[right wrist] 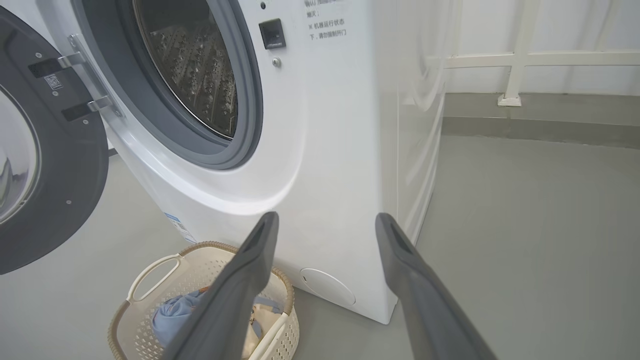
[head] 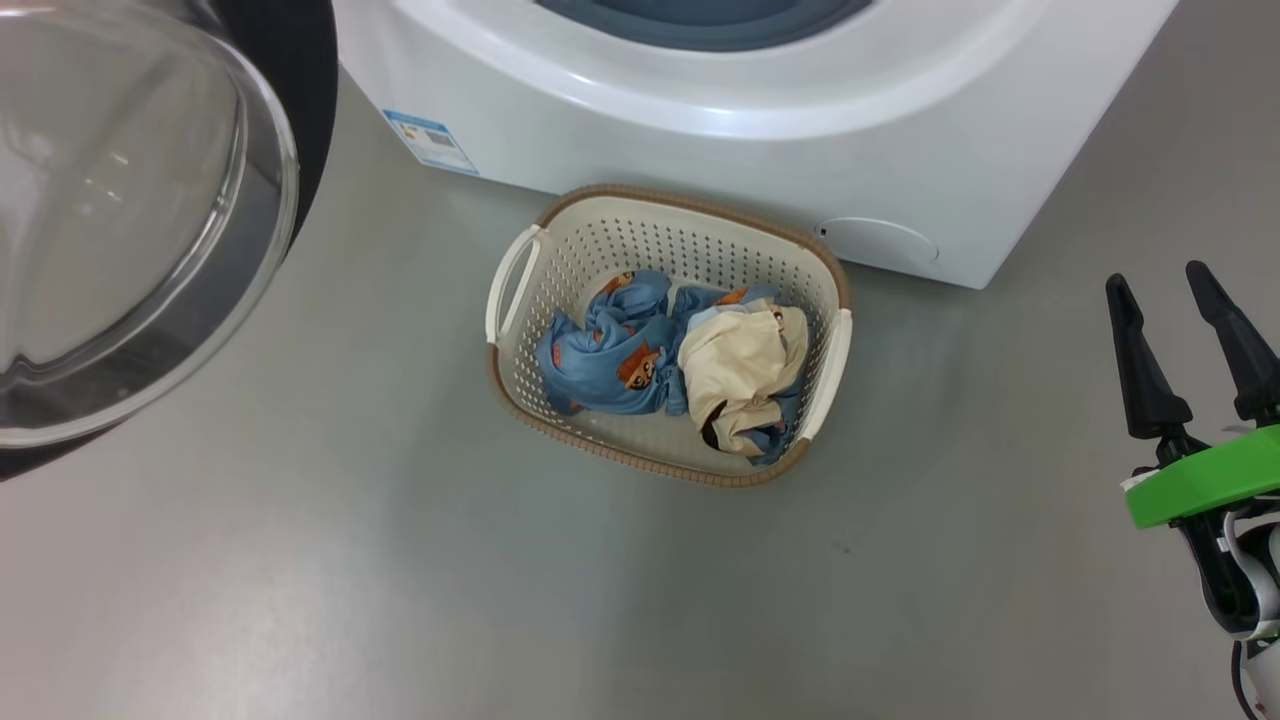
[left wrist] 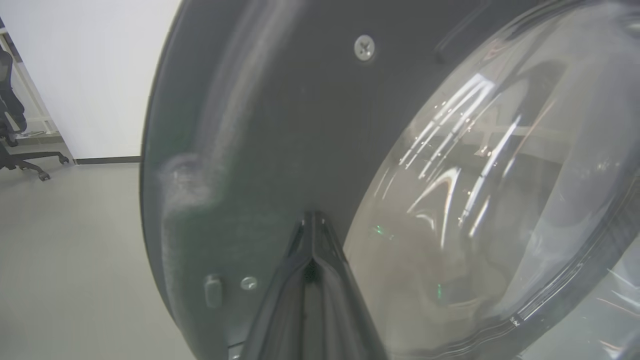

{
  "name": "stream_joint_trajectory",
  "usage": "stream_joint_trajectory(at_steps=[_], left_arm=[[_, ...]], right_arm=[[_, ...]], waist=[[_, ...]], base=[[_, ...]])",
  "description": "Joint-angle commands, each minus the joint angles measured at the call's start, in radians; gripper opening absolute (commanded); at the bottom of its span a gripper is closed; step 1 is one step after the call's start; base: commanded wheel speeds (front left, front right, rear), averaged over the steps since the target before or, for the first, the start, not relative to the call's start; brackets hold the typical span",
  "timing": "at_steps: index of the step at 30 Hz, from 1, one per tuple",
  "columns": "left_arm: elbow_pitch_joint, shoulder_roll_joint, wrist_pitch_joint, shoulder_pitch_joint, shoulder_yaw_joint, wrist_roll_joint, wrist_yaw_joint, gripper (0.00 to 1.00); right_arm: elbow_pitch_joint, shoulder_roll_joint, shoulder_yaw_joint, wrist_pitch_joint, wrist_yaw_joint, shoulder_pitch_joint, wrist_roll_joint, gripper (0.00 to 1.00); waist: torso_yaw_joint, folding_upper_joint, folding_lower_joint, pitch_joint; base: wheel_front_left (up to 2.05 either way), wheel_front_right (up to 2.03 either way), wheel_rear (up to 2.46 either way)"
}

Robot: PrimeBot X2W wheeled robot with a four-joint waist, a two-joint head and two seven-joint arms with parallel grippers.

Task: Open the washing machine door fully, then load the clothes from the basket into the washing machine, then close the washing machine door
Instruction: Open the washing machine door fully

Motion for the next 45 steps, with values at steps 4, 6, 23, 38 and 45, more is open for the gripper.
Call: stream_joint_trajectory(at_steps=[4,6,23,38,45], left_arm=[[-0.038,0.066,-0.006,0.021,0.029,0.02,-0.026,0.0],[-0.055,0.054,-0.006,0.043,0.029,0.025,-0.041,0.0],[-0.34,-0.09,-0.006,0.322,-0.188,-0.054,-0.077,1.0],[-0.476,-0.135,-0.006,0.479,-0.396,-0.092,-0.077,1.0],[-0.515,-0.153,-0.006,0.513,-0.44,-0.076,-0.077,1.0]], right_arm=[[-0.015,0.004,0.018,-0.009,0.006,0.017,-0.003,1.0],[-0.012,0.012,0.016,-0.009,0.006,0.03,-0.003,1.0],[-0.019,0.078,-0.007,-0.009,0.006,0.15,0.001,1.0],[-0.031,0.105,-0.026,-0.009,0.006,0.196,-0.002,1.0],[-0.03,0.106,-0.029,-0.009,0.006,0.203,-0.002,1.0]], waist=[[-0.012,0.0,-0.0001,-0.049],[-0.012,0.0,-0.0001,-0.071],[-0.048,0.0,-0.0001,-0.247],[-0.188,0.0,-0.0001,-0.309],[-0.26,0.0,-0.0001,-0.314]], base=[[0.0,0.0,0.0],[0.0,0.0,0.0],[0.0,0.0,0.0],[0.0,0.0,0.0],[0.0,0.0,0.0]])
